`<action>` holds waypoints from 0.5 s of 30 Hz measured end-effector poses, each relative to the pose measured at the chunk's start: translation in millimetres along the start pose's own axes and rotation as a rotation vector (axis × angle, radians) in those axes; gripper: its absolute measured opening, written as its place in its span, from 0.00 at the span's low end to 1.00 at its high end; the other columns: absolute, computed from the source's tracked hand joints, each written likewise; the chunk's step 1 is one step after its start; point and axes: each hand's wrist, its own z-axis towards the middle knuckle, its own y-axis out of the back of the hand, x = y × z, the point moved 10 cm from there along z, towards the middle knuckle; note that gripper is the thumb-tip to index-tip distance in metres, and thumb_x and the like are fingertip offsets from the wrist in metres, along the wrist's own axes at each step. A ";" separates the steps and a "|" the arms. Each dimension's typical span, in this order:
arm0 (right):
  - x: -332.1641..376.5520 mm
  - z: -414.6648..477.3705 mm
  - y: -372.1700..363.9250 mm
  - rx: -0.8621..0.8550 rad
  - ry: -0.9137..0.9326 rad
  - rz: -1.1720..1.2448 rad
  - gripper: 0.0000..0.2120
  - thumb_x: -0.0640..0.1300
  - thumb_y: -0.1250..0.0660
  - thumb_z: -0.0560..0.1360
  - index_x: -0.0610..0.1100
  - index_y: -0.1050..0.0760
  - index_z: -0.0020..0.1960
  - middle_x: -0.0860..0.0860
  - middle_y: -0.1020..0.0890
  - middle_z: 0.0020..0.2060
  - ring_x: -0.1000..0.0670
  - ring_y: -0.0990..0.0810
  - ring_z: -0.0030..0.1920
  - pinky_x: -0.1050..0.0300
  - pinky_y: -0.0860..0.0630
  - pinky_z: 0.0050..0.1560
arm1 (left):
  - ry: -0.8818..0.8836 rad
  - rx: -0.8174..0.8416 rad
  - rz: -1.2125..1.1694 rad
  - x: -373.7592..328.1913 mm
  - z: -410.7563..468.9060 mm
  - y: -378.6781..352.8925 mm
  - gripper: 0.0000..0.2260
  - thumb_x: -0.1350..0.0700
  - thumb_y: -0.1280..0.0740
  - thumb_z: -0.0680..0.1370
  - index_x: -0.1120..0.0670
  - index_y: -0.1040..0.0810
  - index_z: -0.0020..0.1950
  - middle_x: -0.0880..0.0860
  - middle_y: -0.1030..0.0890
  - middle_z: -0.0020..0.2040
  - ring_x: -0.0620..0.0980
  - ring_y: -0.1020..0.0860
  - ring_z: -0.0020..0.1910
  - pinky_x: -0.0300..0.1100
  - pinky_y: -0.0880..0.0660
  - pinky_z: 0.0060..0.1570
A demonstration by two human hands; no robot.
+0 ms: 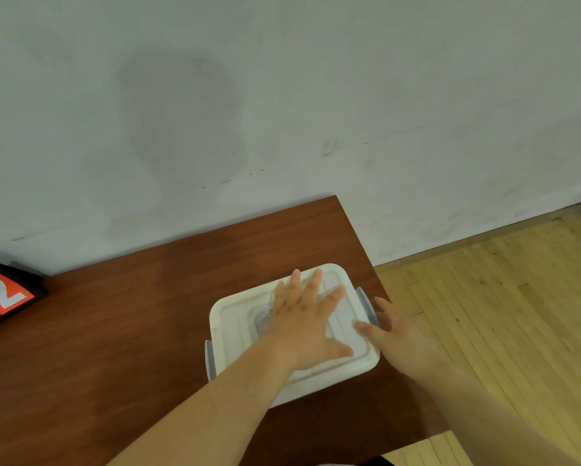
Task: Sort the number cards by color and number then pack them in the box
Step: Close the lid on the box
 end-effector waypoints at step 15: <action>16.4 -15.0 4.4 -0.050 0.138 0.059 0.25 0.53 0.35 0.82 0.62 0.35 0.77 0.64 0.15 0.50 0.62 0.16 0.47 0.68 0.21 0.43 | 0.048 0.033 0.040 7.6 13.7 -9.1 0.48 0.19 0.41 0.67 0.32 0.62 0.79 0.46 0.71 0.81 0.57 0.75 0.77 0.62 0.68 0.76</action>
